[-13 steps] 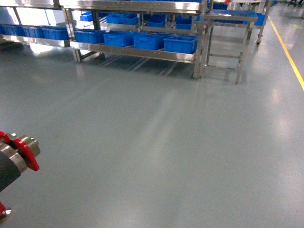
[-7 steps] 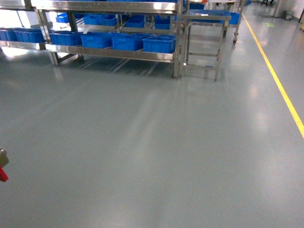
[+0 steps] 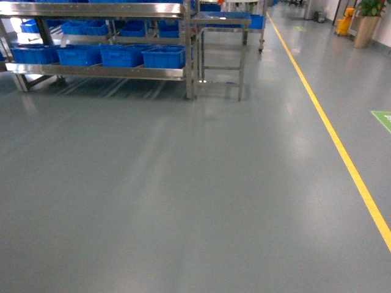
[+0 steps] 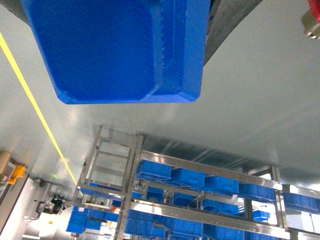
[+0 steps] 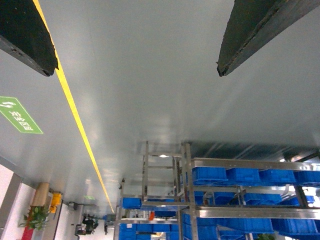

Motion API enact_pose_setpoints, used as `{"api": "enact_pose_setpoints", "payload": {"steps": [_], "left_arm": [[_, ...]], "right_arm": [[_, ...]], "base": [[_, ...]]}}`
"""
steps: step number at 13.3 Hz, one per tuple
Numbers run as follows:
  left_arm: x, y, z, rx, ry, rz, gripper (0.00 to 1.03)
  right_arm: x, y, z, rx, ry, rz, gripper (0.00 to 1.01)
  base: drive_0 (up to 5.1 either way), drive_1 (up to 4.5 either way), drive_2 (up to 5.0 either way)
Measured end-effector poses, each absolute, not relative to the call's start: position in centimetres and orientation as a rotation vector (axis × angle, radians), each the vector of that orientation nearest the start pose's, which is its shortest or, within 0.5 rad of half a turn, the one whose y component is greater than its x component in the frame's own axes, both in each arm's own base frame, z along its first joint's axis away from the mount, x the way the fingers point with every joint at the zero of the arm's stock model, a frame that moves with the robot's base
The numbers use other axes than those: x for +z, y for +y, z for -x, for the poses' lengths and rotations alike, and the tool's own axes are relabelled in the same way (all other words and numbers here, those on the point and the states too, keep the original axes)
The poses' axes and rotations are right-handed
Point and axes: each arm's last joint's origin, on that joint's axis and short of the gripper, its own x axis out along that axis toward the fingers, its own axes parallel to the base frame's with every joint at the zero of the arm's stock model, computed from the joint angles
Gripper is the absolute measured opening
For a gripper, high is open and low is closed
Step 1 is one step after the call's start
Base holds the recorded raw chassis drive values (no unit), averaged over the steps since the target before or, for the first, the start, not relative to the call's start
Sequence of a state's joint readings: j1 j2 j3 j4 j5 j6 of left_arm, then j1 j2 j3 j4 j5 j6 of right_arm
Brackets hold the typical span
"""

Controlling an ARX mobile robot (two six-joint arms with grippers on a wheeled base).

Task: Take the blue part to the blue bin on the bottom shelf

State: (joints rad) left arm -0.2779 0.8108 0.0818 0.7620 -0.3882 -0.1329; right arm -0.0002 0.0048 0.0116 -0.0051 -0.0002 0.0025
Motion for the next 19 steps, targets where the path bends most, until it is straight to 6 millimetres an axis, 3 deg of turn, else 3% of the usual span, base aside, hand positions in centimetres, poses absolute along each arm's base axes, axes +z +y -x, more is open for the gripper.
{"api": "enact_pose_setpoints", "payload": {"steps": [8, 19], "left_arm": [[17.92, -3.25, -15.25, 0.103, -0.036, 0.143, 0.44], [17.92, -3.24, -15.24, 0.103, -0.035, 0.143, 0.43]], "right_arm": [[16.66, 0.0, -9.73, 0.0, -0.002, -0.002, 0.98], [16.65, 0.0, -9.73, 0.0, -0.001, -0.002, 0.98]], "base": [[-0.9, -0.94, -0.9], [-0.1, 4.26, -4.4]]}}
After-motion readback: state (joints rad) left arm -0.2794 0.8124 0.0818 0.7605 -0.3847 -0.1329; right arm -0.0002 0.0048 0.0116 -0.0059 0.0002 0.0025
